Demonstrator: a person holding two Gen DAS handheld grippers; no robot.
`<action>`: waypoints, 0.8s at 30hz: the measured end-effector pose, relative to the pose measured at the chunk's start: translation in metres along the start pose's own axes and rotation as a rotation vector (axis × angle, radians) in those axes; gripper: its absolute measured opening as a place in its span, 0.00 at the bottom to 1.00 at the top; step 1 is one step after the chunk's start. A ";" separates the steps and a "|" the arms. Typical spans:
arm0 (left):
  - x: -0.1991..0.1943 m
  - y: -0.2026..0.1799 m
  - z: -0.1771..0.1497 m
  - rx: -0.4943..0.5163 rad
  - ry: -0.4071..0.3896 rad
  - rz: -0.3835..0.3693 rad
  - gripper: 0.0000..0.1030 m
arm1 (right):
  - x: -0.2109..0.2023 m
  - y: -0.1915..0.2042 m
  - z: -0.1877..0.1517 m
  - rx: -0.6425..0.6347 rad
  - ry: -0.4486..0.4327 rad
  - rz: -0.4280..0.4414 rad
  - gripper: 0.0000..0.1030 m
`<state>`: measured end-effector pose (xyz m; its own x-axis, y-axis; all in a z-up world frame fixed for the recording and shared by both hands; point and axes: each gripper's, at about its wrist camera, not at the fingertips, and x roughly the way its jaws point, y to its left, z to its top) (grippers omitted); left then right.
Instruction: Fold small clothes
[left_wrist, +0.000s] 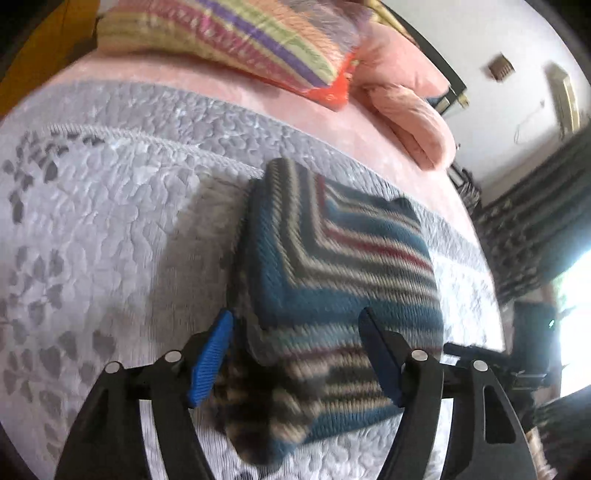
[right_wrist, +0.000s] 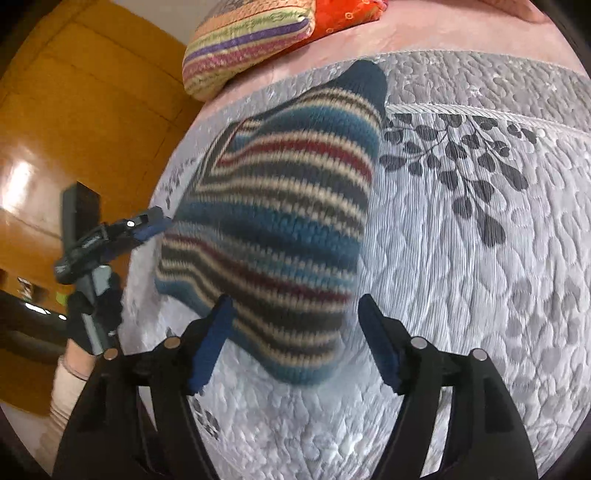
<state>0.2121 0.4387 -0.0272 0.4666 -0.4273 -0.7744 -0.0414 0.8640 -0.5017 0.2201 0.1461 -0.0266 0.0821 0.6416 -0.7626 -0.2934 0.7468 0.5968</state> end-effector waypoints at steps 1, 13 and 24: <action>0.005 0.006 0.005 -0.017 0.003 -0.008 0.69 | 0.000 -0.003 0.005 0.006 -0.001 0.005 0.69; 0.071 0.023 0.017 0.004 0.105 -0.013 0.77 | 0.044 -0.026 0.038 0.086 0.011 0.141 0.79; 0.101 0.026 0.020 -0.025 0.124 -0.134 0.79 | 0.081 -0.028 0.067 0.154 0.029 0.220 0.90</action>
<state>0.2762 0.4235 -0.1112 0.3572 -0.5686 -0.7410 -0.0089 0.7912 -0.6115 0.2984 0.1892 -0.0886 0.0047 0.7879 -0.6157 -0.1529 0.6091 0.7782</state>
